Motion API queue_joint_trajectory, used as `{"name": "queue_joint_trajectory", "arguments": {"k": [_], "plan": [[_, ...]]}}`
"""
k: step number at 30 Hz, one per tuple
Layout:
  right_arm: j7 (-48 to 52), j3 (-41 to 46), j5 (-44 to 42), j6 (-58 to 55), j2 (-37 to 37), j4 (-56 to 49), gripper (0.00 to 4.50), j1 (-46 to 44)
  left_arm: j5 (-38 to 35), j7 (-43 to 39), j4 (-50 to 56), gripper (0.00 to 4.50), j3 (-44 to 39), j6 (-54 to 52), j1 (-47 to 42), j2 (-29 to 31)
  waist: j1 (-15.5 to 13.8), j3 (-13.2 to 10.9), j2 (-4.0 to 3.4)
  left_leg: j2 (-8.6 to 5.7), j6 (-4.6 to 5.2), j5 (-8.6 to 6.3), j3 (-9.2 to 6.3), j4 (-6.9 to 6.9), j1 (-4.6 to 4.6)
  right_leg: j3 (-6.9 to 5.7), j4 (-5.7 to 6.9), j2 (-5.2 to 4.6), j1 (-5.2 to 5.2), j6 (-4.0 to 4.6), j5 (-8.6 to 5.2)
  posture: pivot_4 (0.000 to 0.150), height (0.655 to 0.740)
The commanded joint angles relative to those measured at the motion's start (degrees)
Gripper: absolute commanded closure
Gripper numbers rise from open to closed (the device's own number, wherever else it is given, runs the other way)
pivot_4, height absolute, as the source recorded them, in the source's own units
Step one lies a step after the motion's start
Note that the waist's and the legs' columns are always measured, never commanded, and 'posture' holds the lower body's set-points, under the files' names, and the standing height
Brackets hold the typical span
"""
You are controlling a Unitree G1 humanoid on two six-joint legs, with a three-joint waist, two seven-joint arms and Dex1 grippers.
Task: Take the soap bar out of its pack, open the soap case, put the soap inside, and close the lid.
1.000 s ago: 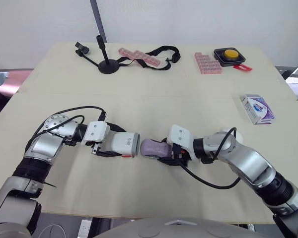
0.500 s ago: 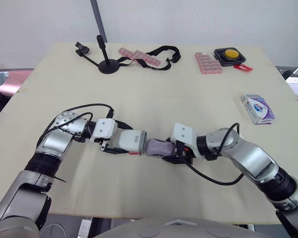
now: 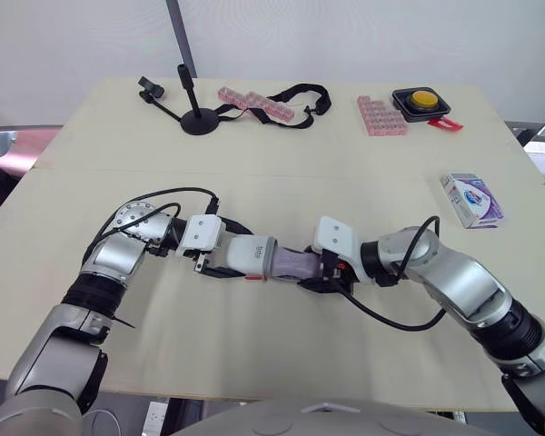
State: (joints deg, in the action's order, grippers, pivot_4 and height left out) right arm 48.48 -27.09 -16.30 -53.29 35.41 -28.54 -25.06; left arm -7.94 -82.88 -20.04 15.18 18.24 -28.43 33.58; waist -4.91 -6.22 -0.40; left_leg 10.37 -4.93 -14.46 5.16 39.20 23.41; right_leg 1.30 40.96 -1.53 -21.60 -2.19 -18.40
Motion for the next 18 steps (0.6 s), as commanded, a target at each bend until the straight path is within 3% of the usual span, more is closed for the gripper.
{"name": "queue_joint_trajectory", "arguments": {"k": [1,18], "plan": [[-0.56,0.96,-0.73,-1.99,0.08,-2.38,1.45,-1.99,-0.03,0.32,0.67,1.04,0.5,0.21,-1.24,-0.9,-0.01,0.0,0.0,0.0,0.0,0.0,0.0,0.0,0.0,0.0,0.0,0.0,0.0,0.0,0.0,0.15,0.716],[-1.58,0.31,-1.48,-7.05,-1.21,-3.11,1.45,-7.34,1.47,4.56,2.75,1.04,2.76,-3.45,-2.15,-7.37,-1.19,0.0,0.0,0.03,0.01,0.0,0.05,0.04,0.03,0.03,0.09,-0.01,-0.07,0.01,0.0,0.15,0.716]]}}
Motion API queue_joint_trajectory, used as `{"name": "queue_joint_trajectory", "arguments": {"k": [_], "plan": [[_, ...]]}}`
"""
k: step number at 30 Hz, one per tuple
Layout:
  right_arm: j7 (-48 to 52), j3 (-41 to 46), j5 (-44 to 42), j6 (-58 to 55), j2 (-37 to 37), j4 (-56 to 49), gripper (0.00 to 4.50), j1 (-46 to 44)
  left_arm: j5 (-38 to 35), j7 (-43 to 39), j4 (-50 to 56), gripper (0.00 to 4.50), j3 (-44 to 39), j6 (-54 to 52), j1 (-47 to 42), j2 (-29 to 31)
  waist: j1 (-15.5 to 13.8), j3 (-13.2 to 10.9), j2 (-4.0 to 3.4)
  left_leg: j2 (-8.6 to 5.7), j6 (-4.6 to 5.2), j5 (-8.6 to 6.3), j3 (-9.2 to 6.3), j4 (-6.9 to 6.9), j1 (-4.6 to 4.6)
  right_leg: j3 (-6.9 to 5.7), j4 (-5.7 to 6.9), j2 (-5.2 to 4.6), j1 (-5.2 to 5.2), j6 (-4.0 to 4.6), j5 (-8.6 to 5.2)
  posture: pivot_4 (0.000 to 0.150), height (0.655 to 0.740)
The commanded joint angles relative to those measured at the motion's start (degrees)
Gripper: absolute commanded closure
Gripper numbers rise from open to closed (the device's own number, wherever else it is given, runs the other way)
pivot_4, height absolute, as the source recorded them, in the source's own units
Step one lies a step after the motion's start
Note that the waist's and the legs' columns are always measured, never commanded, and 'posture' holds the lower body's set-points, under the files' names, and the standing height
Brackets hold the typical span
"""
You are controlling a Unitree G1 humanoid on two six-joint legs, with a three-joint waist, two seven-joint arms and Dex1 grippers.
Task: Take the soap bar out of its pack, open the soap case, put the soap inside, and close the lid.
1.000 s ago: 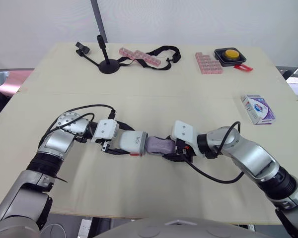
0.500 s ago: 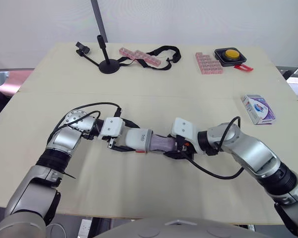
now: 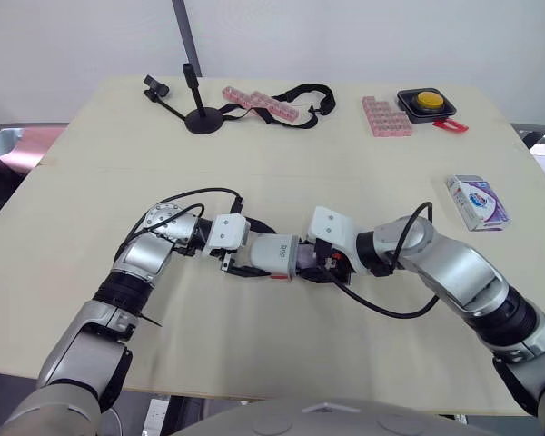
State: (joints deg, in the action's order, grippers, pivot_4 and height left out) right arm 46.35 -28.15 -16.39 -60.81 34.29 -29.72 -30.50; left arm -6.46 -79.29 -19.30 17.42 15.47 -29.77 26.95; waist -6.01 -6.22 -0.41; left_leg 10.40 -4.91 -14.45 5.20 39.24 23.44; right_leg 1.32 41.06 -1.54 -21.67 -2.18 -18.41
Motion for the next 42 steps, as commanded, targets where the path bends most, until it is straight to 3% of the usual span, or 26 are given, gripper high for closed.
{"name": "queue_joint_trajectory", "arguments": {"k": [1,8,12,13,25,31,34,37,42], "plan": [[0.73,1.48,-1.45,0.44,0.11,-1.86,1.45,-2.04,0.05,1.16,2.18,1.04,0.61,-0.88,-0.83,-0.93,-0.18,0.0,0.0,0.0,0.0,0.0,0.01,0.0,0.0,0.01,0.01,0.0,-0.01,0.0,0.0,0.15,0.716],[2.85,2.46,-2.31,1.26,2.3,-1.1,1.45,-2.83,0.55,2.68,2.79,1.04,1.23,-1.97,-1.26,-2.52,-0.73,0.0,0.0,0.0,0.0,0.0,0.04,0.0,0.01,0.04,0.01,-0.01,-0.01,0.0,0.0,0.15,0.716],[5.22,3.81,-3.7,2.0,4.08,-1.91,0.15,-2.22,0.67,3.25,3.11,1.04,1.36,-2.28,-0.99,-2.76,-0.97,0.0,0.0,0.0,0.0,0.0,0.04,0.01,0.02,0.04,0.01,0.0,-0.01,0.0,0.0,0.15,0.716],[5.73,4.26,-3.97,2.18,4.72,-2.25,0.04,-1.73,0.73,3.36,3.14,1.04,1.38,-2.34,-0.94,-2.73,-1.03,0.0,0.0,0.0,0.0,0.0,0.04,0.01,0.02,0.04,0.01,0.0,-0.01,0.0,0.0,0.15,0.716],[10.0,11.04,-7.27,8.01,12.75,-3.72,0.04,7.01,1.49,4.95,1.3,1.04,1.43,-2.2,-2.2,-3.34,-1.78,0.0,0.0,0.02,0.02,-0.02,0.06,0.06,0.08,0.05,-0.01,0.0,-0.02,0.0,0.0,0.15,0.716],[10.06,14.97,-4.28,19.3,14.73,0.84,0.04,13.81,1.48,5.1,0.31,1.04,1.51,-1.81,-2.85,-3.61,-1.61,0.0,0.0,0.01,0.01,-0.02,0.07,0.06,0.1,0.07,-0.05,0.02,-0.02,0.0,0.0,0.15,0.716],[9.28,16.0,-2.57,25.85,13.41,3.68,0.85,15.23,1.33,5.12,0.27,1.04,1.53,-1.94,-3.17,-3.86,-1.56,0.0,0.0,0.02,0.01,-0.02,0.08,0.06,0.1,0.07,-0.05,0.01,-0.02,0.0,0.0,0.15,0.716],[8.52,15.81,-1.82,29.48,11.36,4.79,1.95,15.74,1.2,5.26,0.38,1.04,1.57,-2.2,-3.44,-4.27,-1.56,0.0,0.0,0.02,0.02,-0.02,0.08,0.07,0.11,0.05,-0.05,0.02,-0.02,0.0,0.0,0.15,0.716],[7.46,13.18,-0.5,29.38,9.0,3.5,3.48,15.11,1.17,5.49,0.65,1.04,1.53,-2.51,-3.56,-4.78,-1.51,0.0,0.0,0.02,0.02,-0.02,0.07,0.07,0.11,0.03,-0.04,0.02,-0.02,0.0,0.0,0.15,0.716]]}}
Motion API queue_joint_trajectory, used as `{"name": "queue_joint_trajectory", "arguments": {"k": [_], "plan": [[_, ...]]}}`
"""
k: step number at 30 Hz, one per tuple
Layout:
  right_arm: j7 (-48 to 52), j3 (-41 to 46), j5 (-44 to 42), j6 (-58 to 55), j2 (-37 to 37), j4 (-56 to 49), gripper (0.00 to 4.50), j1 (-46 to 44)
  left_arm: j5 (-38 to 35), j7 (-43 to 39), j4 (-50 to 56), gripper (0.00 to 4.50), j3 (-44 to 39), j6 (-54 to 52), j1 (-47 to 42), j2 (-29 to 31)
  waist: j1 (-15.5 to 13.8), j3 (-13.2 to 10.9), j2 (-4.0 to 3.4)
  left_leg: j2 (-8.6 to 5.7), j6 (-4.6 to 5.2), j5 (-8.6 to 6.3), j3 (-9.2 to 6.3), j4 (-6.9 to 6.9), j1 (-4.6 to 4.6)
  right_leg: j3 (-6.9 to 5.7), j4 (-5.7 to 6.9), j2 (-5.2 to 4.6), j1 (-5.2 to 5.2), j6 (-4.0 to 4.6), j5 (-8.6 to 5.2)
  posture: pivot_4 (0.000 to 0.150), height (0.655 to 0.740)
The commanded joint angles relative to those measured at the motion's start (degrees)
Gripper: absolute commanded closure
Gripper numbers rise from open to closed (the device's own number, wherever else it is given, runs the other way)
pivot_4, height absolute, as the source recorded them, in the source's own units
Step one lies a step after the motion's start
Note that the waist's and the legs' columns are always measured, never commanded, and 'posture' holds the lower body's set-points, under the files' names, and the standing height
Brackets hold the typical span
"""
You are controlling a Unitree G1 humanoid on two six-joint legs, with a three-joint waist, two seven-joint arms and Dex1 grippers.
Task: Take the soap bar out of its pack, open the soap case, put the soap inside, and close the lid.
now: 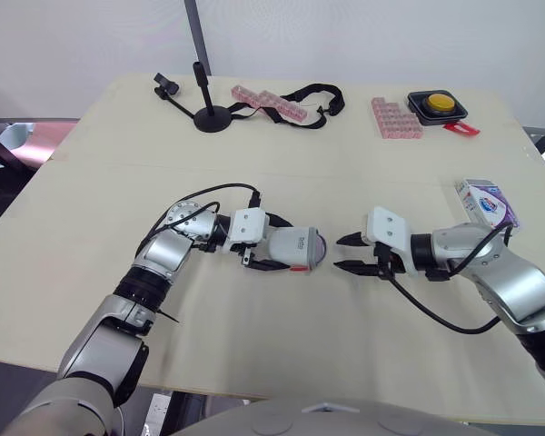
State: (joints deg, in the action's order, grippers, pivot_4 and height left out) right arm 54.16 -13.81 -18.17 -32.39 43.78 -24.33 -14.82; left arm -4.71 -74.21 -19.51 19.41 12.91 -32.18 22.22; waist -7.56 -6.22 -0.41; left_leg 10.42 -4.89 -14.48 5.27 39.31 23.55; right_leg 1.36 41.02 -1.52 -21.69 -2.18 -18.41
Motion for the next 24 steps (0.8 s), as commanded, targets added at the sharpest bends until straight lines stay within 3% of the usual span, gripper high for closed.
{"name": "queue_joint_trajectory", "arguments": {"k": [1,3,13,24], "plan": [[-0.41,-1.72,1.83,1.09,-0.72,-1.9,3.85,-0.7,-0.57,0.41,0.92,1.04,-0.45,0.05,-1.13,-0.08,0.06,0.0,0.0,0.0,0.0,0.0,0.0,0.0,0.0,0.0,0.0,0.01,0.0,0.0,0.0,0.15,0.716],[-0.53,-2.59,2.7,1.35,-1.24,-1.73,4.47,-1.02,-0.51,0.42,0.99,1.04,-0.37,0.06,-1.06,-0.17,0.05,0.0,0.0,0.0,0.0,0.0,0.0,0.0,0.0,0.0,0.0,0.01,0.0,0.0,0.0,0.15,0.716],[0.01,-3.9,5.59,2.12,-2.55,0.02,4.47,-3.54,-0.43,0.67,1.17,1.04,-0.27,0.16,-0.87,-0.13,0.09,0.0,0.0,0.0,0.0,0.0,0.0,0.0,0.01,0.0,0.0,0.0,-0.01,0.0,0.0,0.15,0.716],[1.45,1.39,5.34,4.03,2.74,-0.73,4.47,0.36,-0.41,1.35,0.42,1.04,-0.53,0.84,-1.02,-0.32,0.06,0.0,0.0,-0.01,0.0,0.0,0.01,0.0,0.05,0.0,-0.02,0.0,-0.01,0.0,0.0,0.15,0.716]]}}
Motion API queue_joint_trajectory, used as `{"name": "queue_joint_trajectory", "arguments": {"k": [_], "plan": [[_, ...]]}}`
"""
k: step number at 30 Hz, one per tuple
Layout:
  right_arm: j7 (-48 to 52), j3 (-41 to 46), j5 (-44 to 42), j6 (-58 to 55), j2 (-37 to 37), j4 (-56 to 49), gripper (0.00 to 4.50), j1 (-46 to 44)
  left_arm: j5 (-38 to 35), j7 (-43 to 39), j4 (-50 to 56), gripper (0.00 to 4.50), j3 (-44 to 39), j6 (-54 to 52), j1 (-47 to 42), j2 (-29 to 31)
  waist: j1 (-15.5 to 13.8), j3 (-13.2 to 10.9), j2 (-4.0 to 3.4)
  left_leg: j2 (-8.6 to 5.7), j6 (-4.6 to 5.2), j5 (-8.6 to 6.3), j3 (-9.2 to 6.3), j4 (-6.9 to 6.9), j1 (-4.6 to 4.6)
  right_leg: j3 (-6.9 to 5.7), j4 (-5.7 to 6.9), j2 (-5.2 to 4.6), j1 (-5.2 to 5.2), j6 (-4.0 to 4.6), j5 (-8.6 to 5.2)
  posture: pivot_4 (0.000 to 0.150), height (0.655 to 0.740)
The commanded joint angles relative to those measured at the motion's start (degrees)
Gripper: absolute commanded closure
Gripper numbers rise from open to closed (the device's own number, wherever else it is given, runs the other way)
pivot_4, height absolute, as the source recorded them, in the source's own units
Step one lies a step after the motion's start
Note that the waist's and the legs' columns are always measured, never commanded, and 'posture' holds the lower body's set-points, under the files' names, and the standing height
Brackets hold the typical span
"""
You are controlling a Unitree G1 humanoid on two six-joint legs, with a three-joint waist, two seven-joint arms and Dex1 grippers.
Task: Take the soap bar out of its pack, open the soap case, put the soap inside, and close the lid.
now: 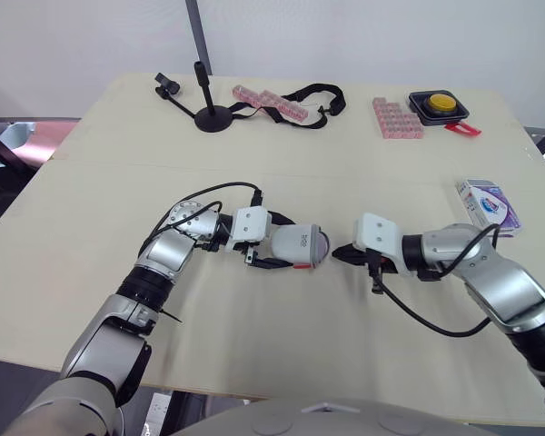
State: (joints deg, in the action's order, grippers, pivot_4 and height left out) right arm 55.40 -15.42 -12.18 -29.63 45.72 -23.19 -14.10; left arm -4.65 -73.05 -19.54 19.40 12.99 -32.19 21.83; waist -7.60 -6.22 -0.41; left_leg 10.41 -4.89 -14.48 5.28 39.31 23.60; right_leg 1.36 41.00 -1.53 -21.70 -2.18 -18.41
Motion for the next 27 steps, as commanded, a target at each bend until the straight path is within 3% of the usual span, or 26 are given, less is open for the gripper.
{"name": "queue_joint_trajectory", "arguments": {"k": [1,27], "plan": [[0.12,3.26,-0.75,1.25,0.67,-1.89,4.47,-0.49,-0.5,0.11,0.4,1.04,-0.48,0.73,-1.04,0.05,0.2,0.0,0.0,0.0,0.0,0.0,0.0,0.0,-0.01,0.01,0.0,0.0,0.0,0.0,0.0,0.15,0.716],[0.07,0.3,1.58,1.43,-3.98,-0.45,4.47,-4.46,-0.11,0.67,-0.23,1.04,-0.58,0.87,-1.83,-0.67,0.24,0.0,0.0,0.01,0.0,0.0,0.0,0.01,-0.01,-0.02,0.03,0.0,0.0,0.0,0.0,0.15,0.716]]}}
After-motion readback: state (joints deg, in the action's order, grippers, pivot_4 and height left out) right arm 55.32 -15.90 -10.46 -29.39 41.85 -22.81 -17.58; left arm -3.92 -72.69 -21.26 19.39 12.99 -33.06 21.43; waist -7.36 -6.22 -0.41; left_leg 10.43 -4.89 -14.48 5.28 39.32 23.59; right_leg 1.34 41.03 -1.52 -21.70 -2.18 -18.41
